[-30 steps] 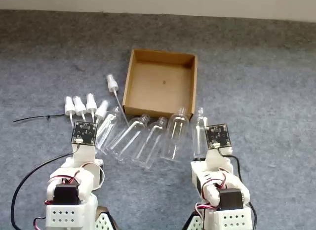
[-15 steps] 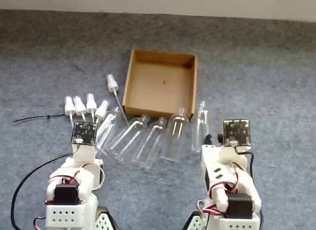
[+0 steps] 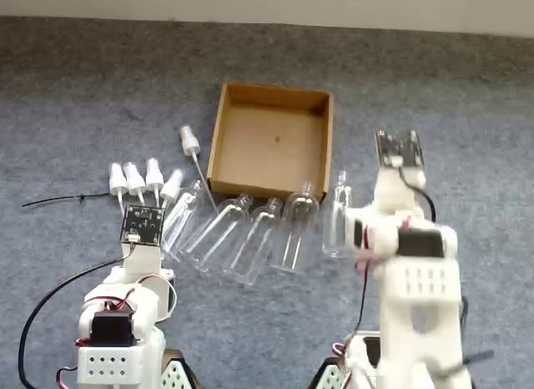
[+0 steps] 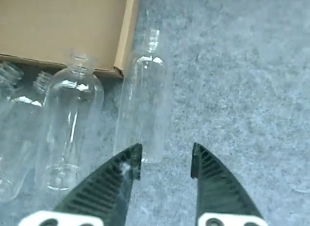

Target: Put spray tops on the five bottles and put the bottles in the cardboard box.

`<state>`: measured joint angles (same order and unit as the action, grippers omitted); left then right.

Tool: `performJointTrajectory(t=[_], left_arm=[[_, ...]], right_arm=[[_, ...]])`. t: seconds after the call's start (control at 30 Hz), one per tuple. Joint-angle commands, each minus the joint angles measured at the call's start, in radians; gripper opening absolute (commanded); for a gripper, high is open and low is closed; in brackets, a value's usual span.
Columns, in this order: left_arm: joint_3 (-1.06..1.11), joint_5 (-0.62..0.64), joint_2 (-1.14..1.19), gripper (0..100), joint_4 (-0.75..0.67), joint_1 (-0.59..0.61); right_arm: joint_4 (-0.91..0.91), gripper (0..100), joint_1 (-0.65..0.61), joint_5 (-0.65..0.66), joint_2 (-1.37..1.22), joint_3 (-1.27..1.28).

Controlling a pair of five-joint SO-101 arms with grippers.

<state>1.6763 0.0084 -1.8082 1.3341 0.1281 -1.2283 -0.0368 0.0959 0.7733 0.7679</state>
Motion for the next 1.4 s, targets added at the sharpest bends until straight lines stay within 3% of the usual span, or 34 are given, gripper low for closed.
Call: performJointTrajectory(t=[0.0,0.13,0.3,0.57,0.77,0.87,1.1,1.37], left_arm=[[0.018,0.009,-0.012,6,0.005,-0.01],[0.018,0.009,-0.012,6,0.005,-0.01],[0.018,0.009,-0.012,6,0.005,-0.01],[0.018,0.009,-0.012,6,0.005,-0.01],[0.018,0.009,-0.012,6,0.005,-0.01],[0.018,0.009,-0.012,6,0.005,-0.01],[0.018,0.009,-0.012,6,0.005,-0.01],[0.018,0.009,-0.012,6,0.005,-0.01]], right_arm=[[-0.03,23.7,-0.025,0.003,-0.332,-0.254],[-0.067,33.6,-0.128,0.005,-0.532,-0.374],[-0.062,35.4,-0.177,0.002,-0.69,-0.44],[-0.061,34.1,-0.085,0.009,-0.839,-0.493],[0.035,19.3,-0.019,0.014,-0.885,-0.476],[0.035,16.3,0.035,0.097,-0.878,-0.45],[0.033,15.6,0.205,0.206,-0.789,-0.355],[0.035,20.0,0.222,0.247,-0.608,-0.282]])
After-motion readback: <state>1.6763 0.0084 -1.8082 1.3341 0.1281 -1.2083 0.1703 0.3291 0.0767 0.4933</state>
